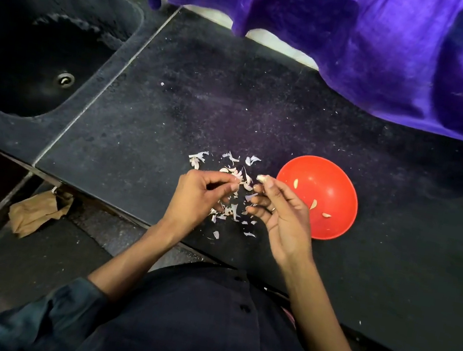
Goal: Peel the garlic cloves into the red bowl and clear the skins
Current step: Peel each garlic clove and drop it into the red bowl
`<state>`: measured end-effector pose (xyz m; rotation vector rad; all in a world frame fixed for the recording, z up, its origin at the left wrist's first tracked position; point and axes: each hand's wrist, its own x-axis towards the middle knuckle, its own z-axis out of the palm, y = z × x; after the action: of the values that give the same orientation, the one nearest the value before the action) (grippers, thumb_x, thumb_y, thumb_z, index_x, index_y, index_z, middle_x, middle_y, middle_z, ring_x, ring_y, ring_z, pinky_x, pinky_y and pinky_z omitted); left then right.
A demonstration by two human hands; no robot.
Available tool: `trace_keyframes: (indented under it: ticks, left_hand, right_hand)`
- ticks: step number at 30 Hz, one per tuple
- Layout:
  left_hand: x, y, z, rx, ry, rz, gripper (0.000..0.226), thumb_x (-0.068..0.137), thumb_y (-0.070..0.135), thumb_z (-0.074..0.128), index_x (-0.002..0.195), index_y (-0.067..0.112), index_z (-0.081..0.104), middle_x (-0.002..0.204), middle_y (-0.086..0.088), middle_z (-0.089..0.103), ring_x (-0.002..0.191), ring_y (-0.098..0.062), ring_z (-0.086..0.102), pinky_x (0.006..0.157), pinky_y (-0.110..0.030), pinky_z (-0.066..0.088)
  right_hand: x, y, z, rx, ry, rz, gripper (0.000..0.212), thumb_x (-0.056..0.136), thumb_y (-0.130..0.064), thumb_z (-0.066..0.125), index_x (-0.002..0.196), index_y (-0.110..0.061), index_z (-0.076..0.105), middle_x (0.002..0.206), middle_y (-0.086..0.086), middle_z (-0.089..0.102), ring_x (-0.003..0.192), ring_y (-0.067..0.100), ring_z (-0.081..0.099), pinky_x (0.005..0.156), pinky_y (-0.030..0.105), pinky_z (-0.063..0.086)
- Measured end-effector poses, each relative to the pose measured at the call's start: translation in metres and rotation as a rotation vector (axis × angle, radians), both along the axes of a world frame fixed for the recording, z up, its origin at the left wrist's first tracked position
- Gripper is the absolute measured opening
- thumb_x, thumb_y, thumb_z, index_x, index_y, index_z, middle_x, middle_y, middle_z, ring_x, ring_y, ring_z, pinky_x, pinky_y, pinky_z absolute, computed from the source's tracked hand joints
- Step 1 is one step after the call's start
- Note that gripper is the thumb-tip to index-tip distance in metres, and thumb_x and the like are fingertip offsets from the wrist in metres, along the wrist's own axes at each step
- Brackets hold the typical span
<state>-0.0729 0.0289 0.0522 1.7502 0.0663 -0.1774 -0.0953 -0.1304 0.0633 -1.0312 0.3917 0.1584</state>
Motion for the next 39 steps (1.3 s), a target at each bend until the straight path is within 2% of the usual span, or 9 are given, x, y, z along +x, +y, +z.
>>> trace_keyframes:
  ticks: [5,10,16,22,27,31,34,37,39]
  left_hand:
    - [-0.001,0.004,-0.001,0.120,-0.060,0.053,0.009,0.074,0.021,0.082,0.079,0.019,0.075,0.070,0.005,0.073,0.061,-0.012,0.068,0.063,-0.033,0.059]
    - [0.003,0.008,-0.009,0.336,-0.139,0.049,0.019,0.076,0.047,0.076,0.080,0.028,0.074,0.068,0.013,0.070,0.060,-0.012,0.065,0.063,-0.041,0.057]
    - [0.006,0.010,-0.020,0.409,-0.162,0.006,0.016,0.087,0.019,0.070,0.101,0.027,0.075,0.098,0.008,0.074,0.074,-0.014,0.069,0.072,-0.041,0.058]
    - [0.002,0.006,-0.013,0.419,-0.163,-0.035,0.017,0.088,0.016,0.070,0.102,0.023,0.075,0.100,0.010,0.073,0.077,-0.009,0.068,0.078,-0.037,0.057]
    - [-0.001,-0.003,-0.001,0.316,-0.129,-0.065,0.009,0.083,0.018,0.076,0.091,0.016,0.076,0.079,0.011,0.072,0.068,0.003,0.064,0.069,-0.017,0.052]
    - [0.003,-0.020,0.003,0.256,-0.104,-0.089,0.013,0.079,0.026,0.079,0.078,0.014,0.075,0.064,0.005,0.069,0.059,-0.011,0.064,0.064,-0.027,0.054]
    - [0.009,-0.035,0.001,0.263,-0.116,-0.158,0.008,0.085,0.020,0.073,0.090,0.013,0.076,0.070,0.000,0.072,0.062,-0.013,0.067,0.065,-0.035,0.057]
    - [0.014,-0.043,-0.003,0.318,-0.125,-0.205,0.016,0.091,0.008,0.065,0.102,0.012,0.075,0.073,-0.002,0.071,0.064,-0.017,0.069,0.065,-0.037,0.059]
    - [0.015,-0.044,-0.003,0.315,-0.102,-0.181,0.015,0.089,0.005,0.066,0.101,0.010,0.075,0.075,0.001,0.071,0.065,-0.014,0.069,0.066,-0.037,0.060]
  right_hand:
    - [0.001,0.000,-0.001,-0.029,-0.010,-0.004,0.013,0.086,-0.001,0.062,0.098,0.001,0.066,0.093,0.017,0.070,0.076,0.019,0.070,0.065,0.026,0.057]
    - [0.002,-0.001,0.000,-0.026,-0.029,-0.018,0.013,0.087,0.010,0.056,0.085,-0.001,0.062,0.081,0.014,0.072,0.072,0.022,0.071,0.066,0.028,0.058]
    - [0.005,-0.005,-0.003,-0.052,-0.043,-0.013,0.012,0.087,0.009,0.057,0.091,0.000,0.064,0.075,0.007,0.068,0.067,0.018,0.068,0.069,0.029,0.058]
    - [0.003,-0.004,-0.008,-0.175,-0.078,0.080,0.020,0.087,0.006,0.059,0.104,-0.004,0.065,0.069,-0.001,0.067,0.068,0.015,0.068,0.071,0.029,0.059]
    - [0.003,-0.017,-0.010,-0.396,-0.059,0.043,0.015,0.087,0.002,0.063,0.095,-0.009,0.070,0.069,-0.003,0.071,0.060,0.009,0.064,0.062,0.024,0.059]
    - [0.002,-0.036,-0.017,-0.551,-0.046,-0.017,0.009,0.092,-0.013,0.064,0.092,-0.009,0.072,0.069,0.002,0.066,0.059,0.013,0.064,0.059,0.031,0.059]
    - [0.002,-0.050,-0.023,-0.677,-0.060,-0.045,0.009,0.093,-0.010,0.062,0.097,-0.013,0.070,0.082,0.008,0.067,0.062,0.009,0.065,0.055,0.026,0.057]
    - [0.001,-0.061,-0.026,-0.747,-0.059,-0.036,0.026,0.092,-0.001,0.061,0.111,-0.017,0.067,0.095,0.001,0.071,0.066,0.007,0.068,0.063,0.032,0.058]
    - [-0.002,-0.067,-0.026,-0.748,-0.030,-0.027,0.030,0.093,0.001,0.058,0.119,-0.012,0.065,0.086,-0.010,0.071,0.064,0.008,0.070,0.069,0.039,0.058]
